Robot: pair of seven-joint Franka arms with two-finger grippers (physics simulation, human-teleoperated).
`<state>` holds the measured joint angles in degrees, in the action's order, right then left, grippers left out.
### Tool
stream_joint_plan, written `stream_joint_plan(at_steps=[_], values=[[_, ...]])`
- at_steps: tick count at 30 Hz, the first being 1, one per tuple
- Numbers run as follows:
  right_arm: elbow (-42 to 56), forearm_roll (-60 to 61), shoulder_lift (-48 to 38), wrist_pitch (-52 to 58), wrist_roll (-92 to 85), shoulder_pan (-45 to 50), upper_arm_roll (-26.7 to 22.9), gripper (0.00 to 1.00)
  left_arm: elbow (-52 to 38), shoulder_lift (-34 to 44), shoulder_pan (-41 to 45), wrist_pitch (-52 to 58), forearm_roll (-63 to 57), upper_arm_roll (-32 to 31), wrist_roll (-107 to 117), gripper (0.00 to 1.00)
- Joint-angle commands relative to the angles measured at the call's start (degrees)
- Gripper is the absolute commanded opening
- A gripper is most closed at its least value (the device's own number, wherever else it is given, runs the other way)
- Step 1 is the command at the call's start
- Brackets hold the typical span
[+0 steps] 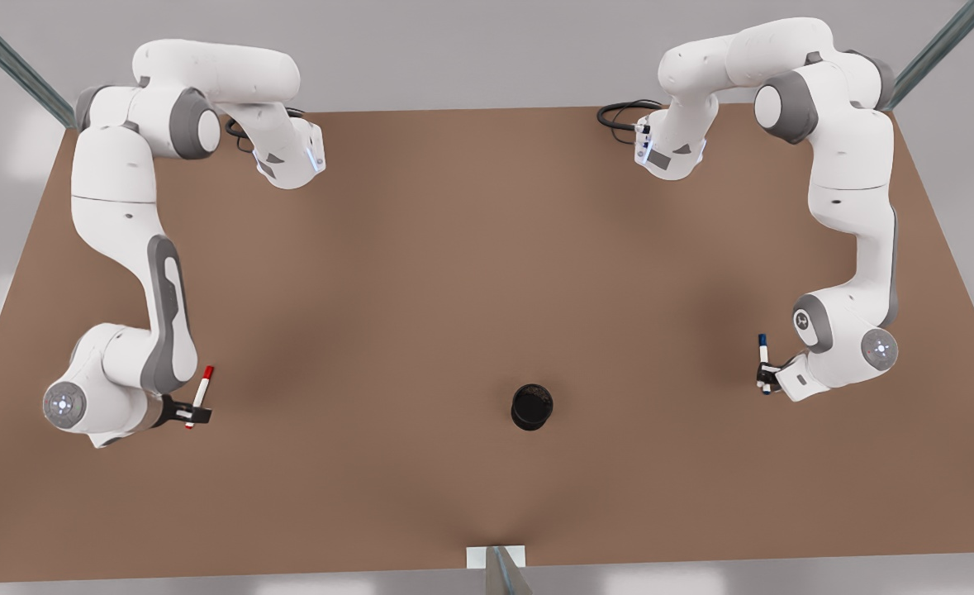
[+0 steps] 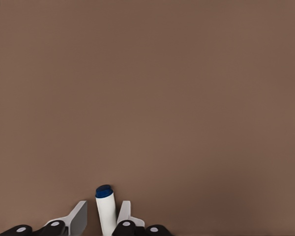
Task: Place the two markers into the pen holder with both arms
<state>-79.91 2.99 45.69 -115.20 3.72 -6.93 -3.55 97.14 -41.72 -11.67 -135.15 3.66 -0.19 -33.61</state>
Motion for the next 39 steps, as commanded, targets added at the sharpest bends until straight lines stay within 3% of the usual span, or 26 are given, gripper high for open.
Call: stream_joint_plan(at_steps=[1, 4, 7, 8, 14, 16, 17, 24, 28, 30, 32, 34, 36, 39], values=[[-1.1, 0.3, 0.8, -5.6, 0.8, -0.7, 0.3, 1.00, 0.0, 0.1, 0.1, 0.0, -0.1, 0.0, -3.2, 0.48], [-2.4, 0.2, 0.9, -6.8, -0.3, -1.6, 0.5, 0.99, 0.0, 0.0, 0.1, 0.0, -0.1, -0.1, -3.2, 0.42], [-2.5, 0.3, 1.2, -7.9, -2.1, -1.9, 0.7, 0.78, -0.1, 0.0, 0.1, 0.0, -0.1, -0.1, -3.1, 0.36], [-2.5, 0.3, 1.2, -8.1, -2.2, -2.1, 0.7, 0.75, -0.1, 0.0, 0.1, 0.0, -0.1, -0.1, -3.1, 0.34], [-2.5, -0.1, 1.8, -9.1, -6.3, -2.4, 0.7, 0.73, 0.0, -0.1, 0.1, 0.0, -0.1, -0.1, -3.1, 0.33], [-2.5, -0.1, 2.4, -9.9, -7.0, -2.4, 0.7, 0.73, 0.0, -0.1, 0.1, 0.0, -0.1, -0.1, -3.1, 0.22], [-2.6, -0.1, 2.6, -9.8, -7.0, -2.3, 0.7, 0.73, -0.1, 0.0, 0.2, 0.0, -0.1, -0.1, -2.6, 0.21], [-3.8, -0.4, 2.6, -9.9, -8.7, -2.3, 0.7, 0.64, -1.4, 4.5, 0.9, 1.0, 0.1, -2.7, -2.6, 0.21], [-3.8, -0.4, 2.6, -10.2, -10.8, -2.7, 0.7, 0.58, -3.5, 15.3, 1.1, 17.1, 17.9, -8.4, 0.6, 0.21], [-4.0, -0.3, 2.6, -10.0, -10.8, -2.7, 0.7, 0.57, -7.8, 15.6, 2.3, 18.8, 24.5, -14.0, 5.9, 0.21], [-4.1, -0.3, 2.5, -9.9, -11.3, -2.7, 0.7, 0.55, -15.4, 10.0, 8.0, 13.8, 28.4, -15.7, 6.1, 0.21], [-4.2, -0.3, 2.5, -9.7, -11.5, -2.7, 0.7, 0.55, -19.5, 3.7, 14.7, -4.9, 32.1, -15.9, 6.4, 0.21], [-4.3, -0.3, 2.6, -10.0, -11.6, -2.7, 0.7, 0.54, -20.1, 0.9, 20.4, -17.1, 32.1, -15.8, 9.2, 0.21], [-4.4, -0.3, 2.6, -10.0, -11.6, -2.7, 0.7, 0.51, -20.1, -0.4, 24.7, -24.5, 32.0, -15.7, 13.0, 0.21]])
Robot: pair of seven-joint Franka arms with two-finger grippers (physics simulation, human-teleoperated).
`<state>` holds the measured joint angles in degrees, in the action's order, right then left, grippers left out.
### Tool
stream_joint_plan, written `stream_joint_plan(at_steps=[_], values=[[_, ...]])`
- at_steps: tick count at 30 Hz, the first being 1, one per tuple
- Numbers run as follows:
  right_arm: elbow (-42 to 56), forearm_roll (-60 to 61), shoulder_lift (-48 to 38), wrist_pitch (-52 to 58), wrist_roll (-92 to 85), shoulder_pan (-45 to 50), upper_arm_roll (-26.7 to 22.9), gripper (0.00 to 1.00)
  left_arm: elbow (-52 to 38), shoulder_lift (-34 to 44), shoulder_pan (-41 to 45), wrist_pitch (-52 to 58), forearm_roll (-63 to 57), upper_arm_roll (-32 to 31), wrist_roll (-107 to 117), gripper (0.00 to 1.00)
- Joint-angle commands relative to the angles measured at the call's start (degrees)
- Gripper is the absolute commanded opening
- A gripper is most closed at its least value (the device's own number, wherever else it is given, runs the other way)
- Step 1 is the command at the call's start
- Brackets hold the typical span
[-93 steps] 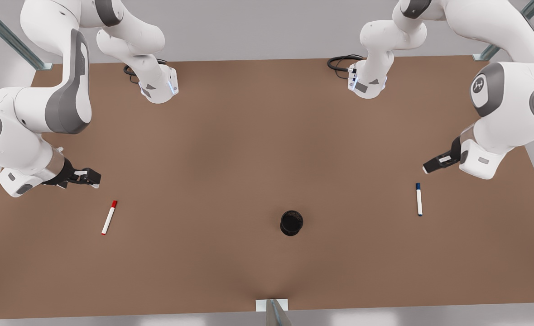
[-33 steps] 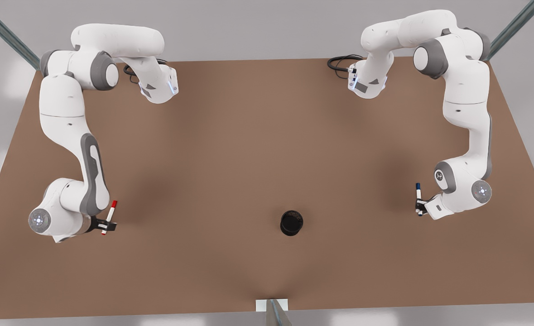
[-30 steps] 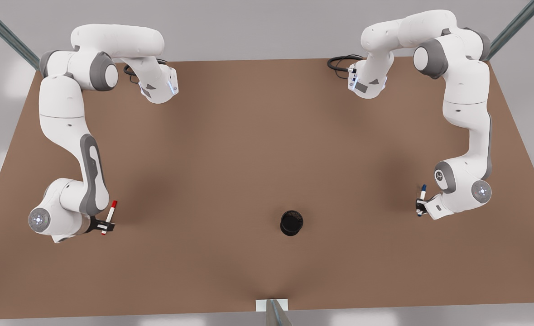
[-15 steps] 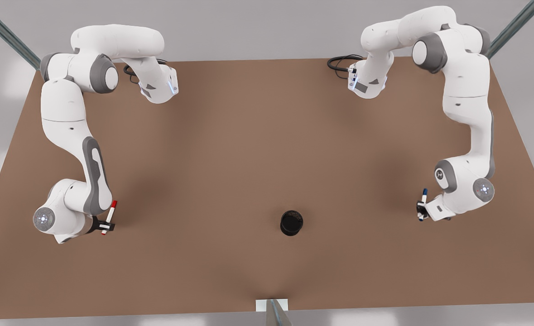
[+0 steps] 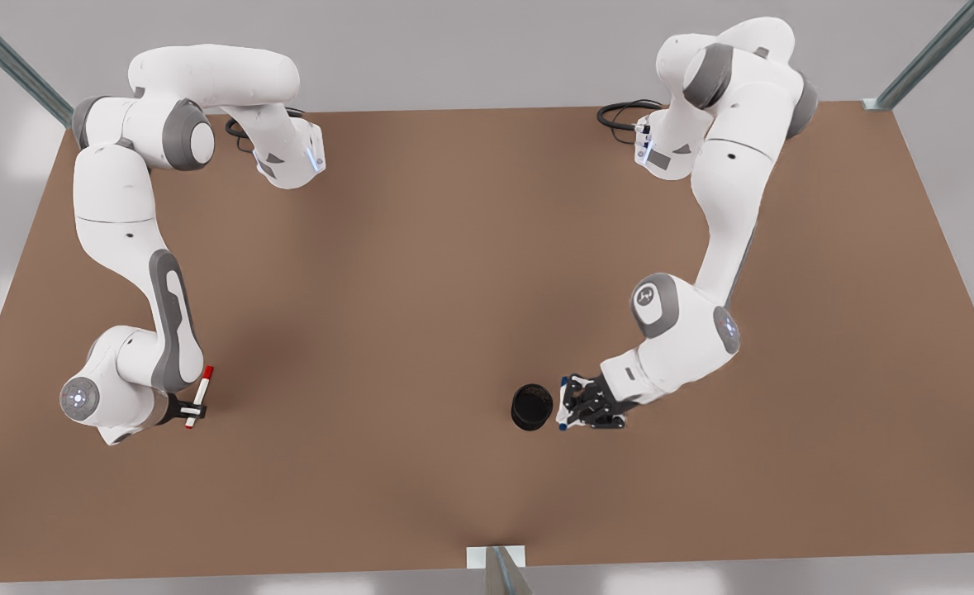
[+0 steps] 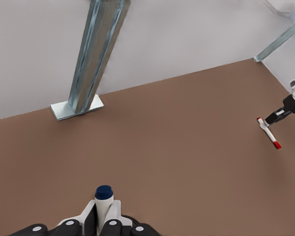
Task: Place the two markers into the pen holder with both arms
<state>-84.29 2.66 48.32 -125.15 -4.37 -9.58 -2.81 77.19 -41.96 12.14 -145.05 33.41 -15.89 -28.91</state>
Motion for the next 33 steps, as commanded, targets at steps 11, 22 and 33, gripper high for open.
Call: stream_joint_plan(at_steps=[11, 22, 33], values=[[-0.9, 0.1, -0.2, -0.4, -3.5, 0.2, 0.0, 0.30, 5.3, -0.8, 1.4, -26.2, 2.4, -3.0, 3.3, 0.21], [-0.3, 0.0, -2.2, 0.5, -3.5, 0.8, 0.1, 0.21, 11.3, -1.3, 3.7, -31.5, 2.3, -2.8, 3.0, 0.21], [1.2, -0.8, -19.8, 7.5, -2.7, 6.7, 13.7, 0.21, 11.8, -0.8, 1.7, -29.4, 1.9, -2.7, 1.0, 1.00]])
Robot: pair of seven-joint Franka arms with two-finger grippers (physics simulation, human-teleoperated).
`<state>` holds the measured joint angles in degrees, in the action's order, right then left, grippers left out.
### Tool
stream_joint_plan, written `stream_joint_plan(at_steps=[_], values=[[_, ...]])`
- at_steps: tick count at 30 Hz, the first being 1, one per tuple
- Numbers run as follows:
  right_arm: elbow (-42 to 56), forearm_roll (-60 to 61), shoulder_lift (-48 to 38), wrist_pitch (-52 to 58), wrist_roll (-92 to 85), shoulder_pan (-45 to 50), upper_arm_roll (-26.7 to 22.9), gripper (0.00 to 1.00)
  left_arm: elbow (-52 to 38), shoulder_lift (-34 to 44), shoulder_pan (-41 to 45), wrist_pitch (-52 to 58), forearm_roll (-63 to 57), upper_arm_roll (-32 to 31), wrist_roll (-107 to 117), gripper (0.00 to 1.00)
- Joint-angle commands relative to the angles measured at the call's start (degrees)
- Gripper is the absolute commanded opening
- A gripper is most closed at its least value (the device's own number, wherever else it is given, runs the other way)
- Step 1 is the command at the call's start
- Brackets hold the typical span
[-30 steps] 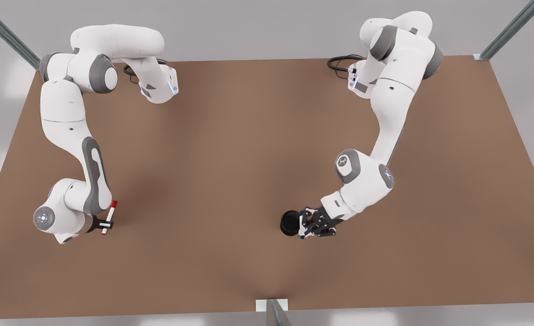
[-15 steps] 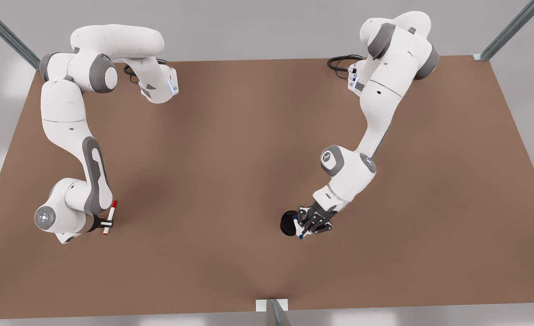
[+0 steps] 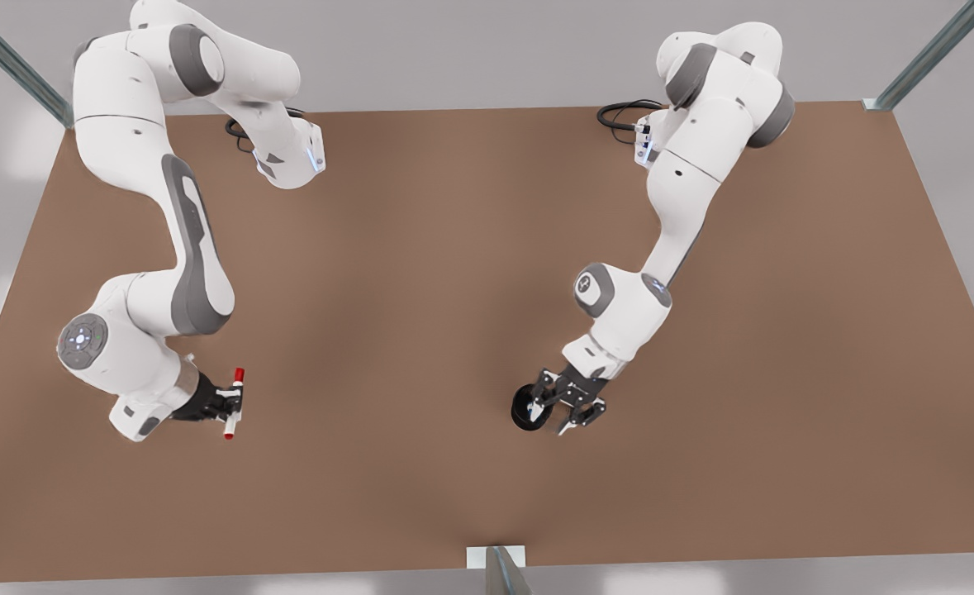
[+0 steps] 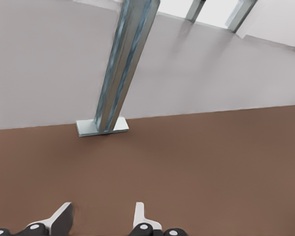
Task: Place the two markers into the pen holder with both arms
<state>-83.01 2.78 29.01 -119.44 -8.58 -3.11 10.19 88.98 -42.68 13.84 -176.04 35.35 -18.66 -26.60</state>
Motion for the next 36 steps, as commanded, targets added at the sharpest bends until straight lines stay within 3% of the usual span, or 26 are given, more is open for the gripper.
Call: stream_joint_plan(at_steps=[1, 3, 4, 5, 7, 9, 11, 12, 13, 17, 20, 21, 22, 36], values=[[1.2, -2.9, -0.6, 1.7, 1.6, 3.9, 0.7, 0.21, -0.4, 1.9, -4.7, 10.2, -0.1, 0.0, -1.4, 1.00], [1.8, -2.9, -0.4, 0.4, 2.2, 5.7, 0.5, 0.21, -0.5, 4.8, -12.2, 23.0, -0.1, 0.0, -5.9, 1.00], [1.9, -3.0, -0.5, -1.3, 6.6, 7.4, 2.9, 0.21, -2.7, 7.4, -16.3, 42.8, -0.3, 5.5, -4.5, 1.00], [1.9, -3.7, -1.1, -3.5, 12.3, 9.4, 4.7, 0.21, -7.8, 7.6, -16.0, 56.6, -5.9, 11.9, -1.2, 1.00], [1.8, -4.3, -1.1, -9.7, 17.1, 10.1, 10.6, 0.21, -17.6, 8.0, -15.8, 75.5, -24.2, 11.6, 17.2, 1.00], [1.4, -4.3, 0.3, -21.5, 17.6, 10.8, 14.4, 0.21, -17.6, 12.1, -15.4, 82.1, -33.6, 11.6, 27.3, 1.00], [1.4, -4.2, 0.3, -27.4, 19.1, 12.2, 16.4, 0.21, -17.6, 22.2, -15.5, 91.0, -35.6, 12.0, 28.6, 1.00], [1.4, -4.2, 0.4, -30.8, 19.7, 12.5, 17.8, 0.21, -17.1, 26.1, -15.4, 92.1, -35.4, 12.2, 28.9, 1.00], [1.3, -4.2, 1.2, -35.1, 22.9, 14.3, 17.9, 0.21, -10.3, 32.0, -10.5, 90.7, -35.1, 18.7, 29.0, 1.00], [2.2, -5.2, 5.5, -48.9, 22.9, 18.2, 17.9, 0.21, -10.7, 29.7, -10.5, 91.2, -35.1, 18.7, 29.1, 1.00], [16.7, -8.8, 15.3, -49.2, 21.2, 22.3, 17.2, 0.21, -10.7, 29.0, -10.3, 91.1, -35.2, 18.7, 29.0, 1.00], [25.9, -8.8, 20.6, -45.5, 17.5, 24.5, 17.3, 0.21, -10.7, 28.9, -10.3, 91.0, -35.2, 18.7, 29.0, 1.00], [28.4, -8.8, 22.3, -43.2, 14.3, 25.1, 17.3, 0.21, -10.7, 28.9, -10.3, 91.0, -35.1, 18.7, 29.0, 1.00], [23.0, -10.3, 28.1, -56.2, 9.2, 26.1, 16.3, 0.21, -10.7, 27.4, -10.4, 90.9, -34.7, 18.6, 28.8, 1.00]])
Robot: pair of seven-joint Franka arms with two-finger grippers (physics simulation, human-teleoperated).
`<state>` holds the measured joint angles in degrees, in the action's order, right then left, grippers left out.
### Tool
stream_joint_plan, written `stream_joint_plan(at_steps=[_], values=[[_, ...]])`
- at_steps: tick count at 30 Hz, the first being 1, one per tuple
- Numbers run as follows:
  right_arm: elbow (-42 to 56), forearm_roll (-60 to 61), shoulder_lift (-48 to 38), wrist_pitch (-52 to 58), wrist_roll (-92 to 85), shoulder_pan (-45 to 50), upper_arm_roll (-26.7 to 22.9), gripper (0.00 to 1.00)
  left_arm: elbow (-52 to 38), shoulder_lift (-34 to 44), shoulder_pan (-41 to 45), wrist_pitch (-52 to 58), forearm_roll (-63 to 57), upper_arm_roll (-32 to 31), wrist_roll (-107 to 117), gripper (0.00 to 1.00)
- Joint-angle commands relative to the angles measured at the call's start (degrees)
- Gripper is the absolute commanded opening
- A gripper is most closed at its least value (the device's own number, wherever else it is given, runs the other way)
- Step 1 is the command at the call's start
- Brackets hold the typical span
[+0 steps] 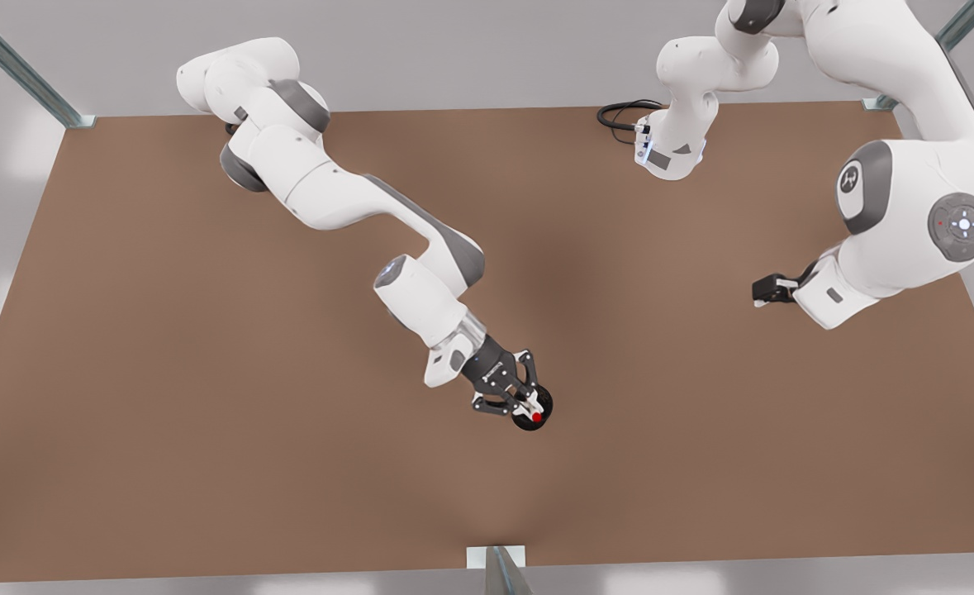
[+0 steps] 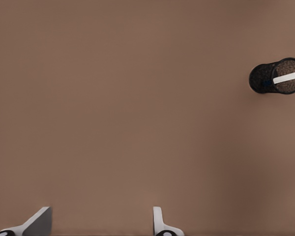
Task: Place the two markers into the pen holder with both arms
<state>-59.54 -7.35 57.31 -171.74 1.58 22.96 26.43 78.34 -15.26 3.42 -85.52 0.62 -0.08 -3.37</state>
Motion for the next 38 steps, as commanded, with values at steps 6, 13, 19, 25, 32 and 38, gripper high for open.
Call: stream_joint_plan(at_steps=[6, 13, 19, 25, 32, 38], values=[[-3.5, -5.0, 3.9, -11.1, -1.0, 0.4, -0.7, 0.21, 0.0, -0.2, -0.2, 0.4, 0.1, 0.0, 5.5, 1.00], [-3.5, -7.0, 6.5, -11.2, -0.9, 0.9, -1.0, 1.00, 0.0, -0.9, -0.4, 0.2, 0.1, 0.1, 5.4, 1.00], [-3.5, -6.9, -8.4, 20.3, -1.0, -5.8, 0.0, 1.00, 0.0, -1.0, -0.5, 0.2, 0.2, 0.1, 5.4, 1.00], [-13.2, 1.2, -41.3, 79.9, -1.8, -20.3, -18.7, 1.00, -0.5, -1.9, 0.1, 0.2, 0.1, -0.1, 5.1, 1.00], [-22.8, 3.9, -45.0, 80.5, -0.2, -16.9, -27.2, 1.00, -0.5, -2.2, 0.5, 0.3, 0.1, -0.1, 5.2, 1.00], [-21.8, 3.9, -45.0, 81.2, 0.6, -15.9, -27.3, 1.00, -0.6, -2.8, 0.9, 0.3, 0.1, -0.1, 5.2, 1.00]])
